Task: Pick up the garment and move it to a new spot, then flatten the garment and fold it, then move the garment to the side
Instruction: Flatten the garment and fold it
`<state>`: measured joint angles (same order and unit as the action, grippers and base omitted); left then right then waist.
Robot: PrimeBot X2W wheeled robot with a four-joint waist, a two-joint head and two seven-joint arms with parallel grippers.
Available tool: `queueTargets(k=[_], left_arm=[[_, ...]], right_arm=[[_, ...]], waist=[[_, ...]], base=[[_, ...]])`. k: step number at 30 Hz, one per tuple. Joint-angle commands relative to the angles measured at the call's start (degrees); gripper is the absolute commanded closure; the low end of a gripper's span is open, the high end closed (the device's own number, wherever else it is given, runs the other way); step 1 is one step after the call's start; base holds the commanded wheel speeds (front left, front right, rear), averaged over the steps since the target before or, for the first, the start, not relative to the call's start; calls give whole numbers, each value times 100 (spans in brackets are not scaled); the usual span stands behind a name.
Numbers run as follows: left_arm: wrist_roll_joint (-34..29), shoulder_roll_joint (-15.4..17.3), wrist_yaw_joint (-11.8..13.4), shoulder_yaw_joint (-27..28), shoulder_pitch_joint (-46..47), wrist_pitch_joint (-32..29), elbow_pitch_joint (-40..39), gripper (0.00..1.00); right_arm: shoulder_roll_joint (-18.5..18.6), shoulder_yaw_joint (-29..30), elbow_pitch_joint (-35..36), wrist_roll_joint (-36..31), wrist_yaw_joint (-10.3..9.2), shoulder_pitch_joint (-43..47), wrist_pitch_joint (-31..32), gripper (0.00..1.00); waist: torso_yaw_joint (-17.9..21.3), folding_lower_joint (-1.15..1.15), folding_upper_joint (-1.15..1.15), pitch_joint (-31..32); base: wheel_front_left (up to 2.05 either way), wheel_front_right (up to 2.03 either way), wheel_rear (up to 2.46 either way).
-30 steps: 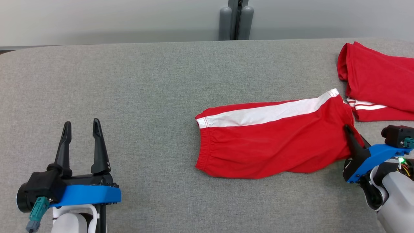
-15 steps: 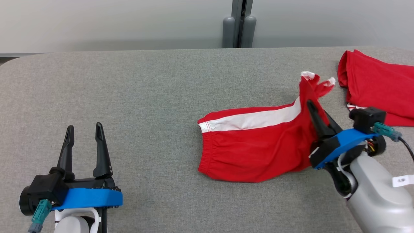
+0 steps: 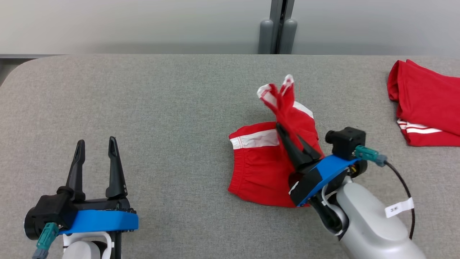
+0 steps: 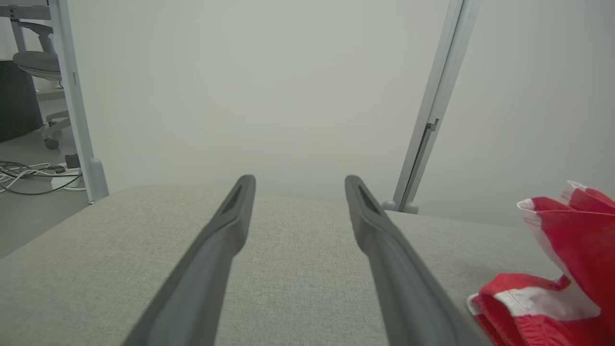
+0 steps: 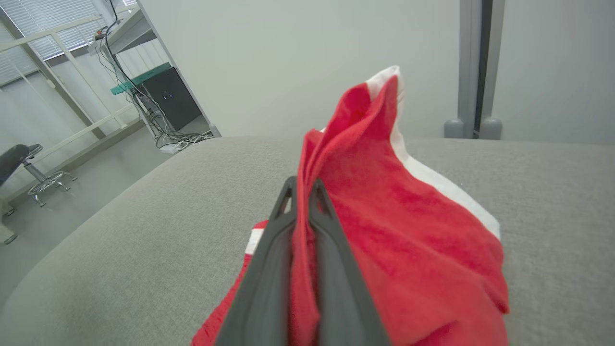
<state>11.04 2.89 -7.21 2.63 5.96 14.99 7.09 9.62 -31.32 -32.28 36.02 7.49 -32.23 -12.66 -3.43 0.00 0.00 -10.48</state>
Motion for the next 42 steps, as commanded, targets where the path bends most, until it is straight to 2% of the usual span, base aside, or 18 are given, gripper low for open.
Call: queueTargets(k=[1,18,19,20,21,25,29,37,42], left_arm=[[20,-1,-47,-14,1,25,-25,0],[30,-1,-48,-79,165,25,18,0],[29,-1,-48,-83,169,25,28,0],[26,-1,-48,-86,169,25,38,0],[26,-1,-48,-95,172,25,47,0],[9,-1,-48,-98,145,25,64,0],[-7,0,-47,-70,117,25,70,0],[-68,-1,-47,-48,39,24,100,0],[-109,-1,-47,-43,-63,25,148,0]], right_arm=[[-58,-49,40,29,1,125,39,100],[-630,-738,-431,115,1,423,-135,100],[-640,-790,-458,117,1,418,-159,95],[-655,-852,-465,100,2,411,-186,58],[-659,-886,-474,133,2,421,-206,0],[-662,-889,-338,136,1,376,-251,0],[-577,-491,8,-35,1,428,-253,0],[-204,754,786,-588,1,914,-256,0],[-108,1597,1181,-964,1,1326,-256,0]], waist=[[-26,0,0,-32],[-63,0,0,-217],[-59,0,0,-215],[-50,0,0,-214],[-46,0,0,-211],[0,0,0,-188],[69,0,0,-147],[209,0,0,25],[350,0,0,182]], base=[[0,0,0],[0,0,0],[0,0,0],[0,0,0],[0,0,0],[0,0,0],[0,0,0],[0,0,0],[0,0,0]])
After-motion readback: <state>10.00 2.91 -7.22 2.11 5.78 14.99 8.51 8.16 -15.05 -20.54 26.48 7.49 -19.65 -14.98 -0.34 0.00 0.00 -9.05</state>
